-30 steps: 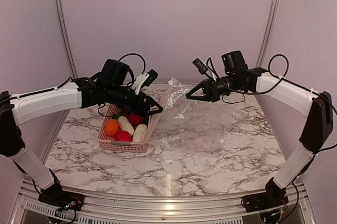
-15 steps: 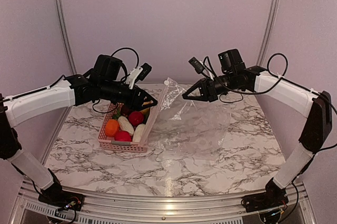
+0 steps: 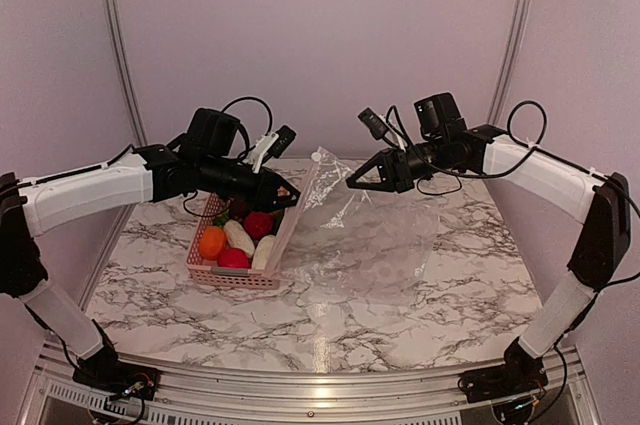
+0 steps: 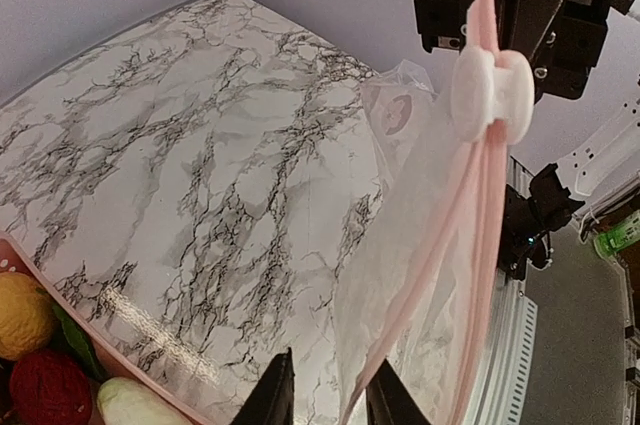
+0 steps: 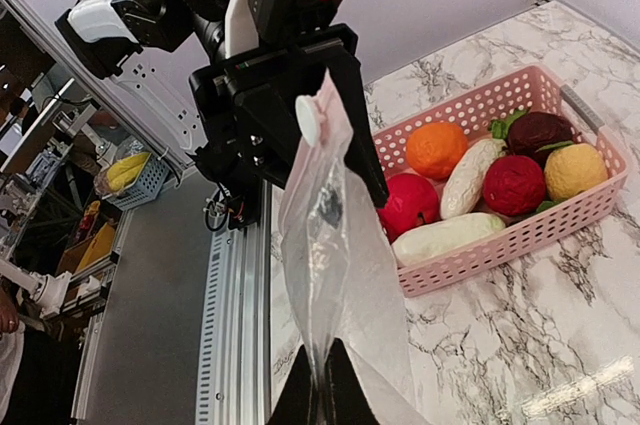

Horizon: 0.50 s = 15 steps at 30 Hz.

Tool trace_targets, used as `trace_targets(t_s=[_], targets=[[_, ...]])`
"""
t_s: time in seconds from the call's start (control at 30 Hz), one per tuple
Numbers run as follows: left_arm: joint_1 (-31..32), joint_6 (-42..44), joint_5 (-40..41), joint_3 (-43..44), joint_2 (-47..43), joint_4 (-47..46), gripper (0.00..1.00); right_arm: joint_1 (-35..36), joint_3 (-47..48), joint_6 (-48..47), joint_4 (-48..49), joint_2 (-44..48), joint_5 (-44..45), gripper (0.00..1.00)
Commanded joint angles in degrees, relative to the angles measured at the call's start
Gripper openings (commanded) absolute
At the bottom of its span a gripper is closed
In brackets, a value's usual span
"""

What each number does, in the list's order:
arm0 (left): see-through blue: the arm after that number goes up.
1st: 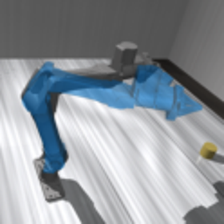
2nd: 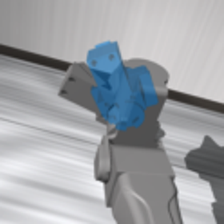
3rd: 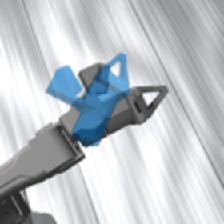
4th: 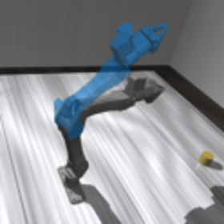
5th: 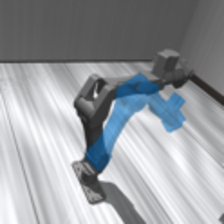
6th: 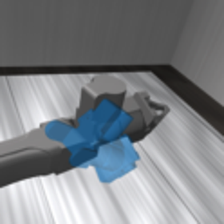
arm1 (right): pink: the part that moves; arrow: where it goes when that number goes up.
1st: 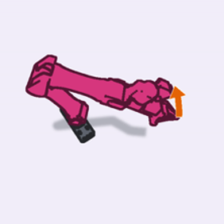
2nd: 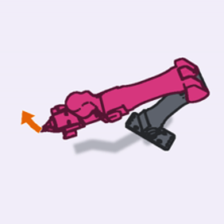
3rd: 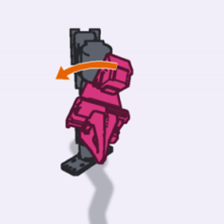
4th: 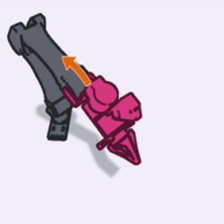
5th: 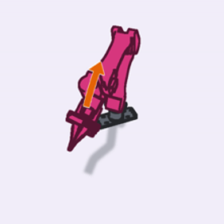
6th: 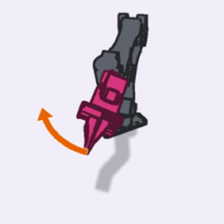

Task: Place the food in the zip-top bag and seal the zipper
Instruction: Pass from the right arm to the left

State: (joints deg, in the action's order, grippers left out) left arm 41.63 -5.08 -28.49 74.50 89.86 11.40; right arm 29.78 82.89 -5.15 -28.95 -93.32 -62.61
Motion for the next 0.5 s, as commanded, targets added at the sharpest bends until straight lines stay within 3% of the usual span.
trace_targets(t_s=[0.0, 0.1, 0.23, 0.37, 0.47], targets=[[0.4, -2.1, -3.0, 0.9, 1.4, -3.2, 0.19, 0.6, 1.0, 0.4, 0.7, -0.1, 1.1, 0.03], [0.9, -4.1, -3.5, 0.7, 1.7, -5.1, 0.1, 0.6, 1.7, 1.1, 0.3, -1.0, 4.6, 0.06], [1.3, -7.8, -2.6, -0.4, 1.5, -9.2, 0.0, 0.6, 5.6, 1.7, -3.4, -3.1, 17.7, 0.14], [1.3, -10.4, -1.2, -0.5, 1.4, -11.7, 0.0, 0.5, 9.2, 3.0, -4.8, -3.6, 25.8, 0.32], [1.3, -13.1, 1.6, 0.2, 1.4, -13.9, 0.0, 0.5, 13.1, 4.7, -6.3, -3.2, 32.2, 0.39]])
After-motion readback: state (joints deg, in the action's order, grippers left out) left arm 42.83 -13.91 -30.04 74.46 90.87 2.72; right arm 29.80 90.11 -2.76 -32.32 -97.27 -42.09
